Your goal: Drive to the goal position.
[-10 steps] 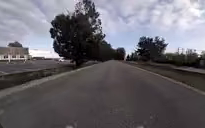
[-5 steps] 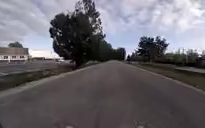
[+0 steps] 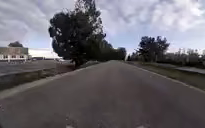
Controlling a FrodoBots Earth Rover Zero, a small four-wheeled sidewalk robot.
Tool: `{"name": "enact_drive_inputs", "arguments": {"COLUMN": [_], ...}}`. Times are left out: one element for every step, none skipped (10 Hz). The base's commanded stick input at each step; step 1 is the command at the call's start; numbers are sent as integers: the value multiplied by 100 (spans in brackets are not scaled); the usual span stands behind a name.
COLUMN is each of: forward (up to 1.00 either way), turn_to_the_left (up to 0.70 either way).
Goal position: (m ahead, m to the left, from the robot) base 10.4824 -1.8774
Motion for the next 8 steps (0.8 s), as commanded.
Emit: {"name": "enact_drive_inputs", "arguments": {"forward": [70,70,70,70,70,70,70,70], "turn_to_the_left": [0,0,0,0,0,5,16,27]}}
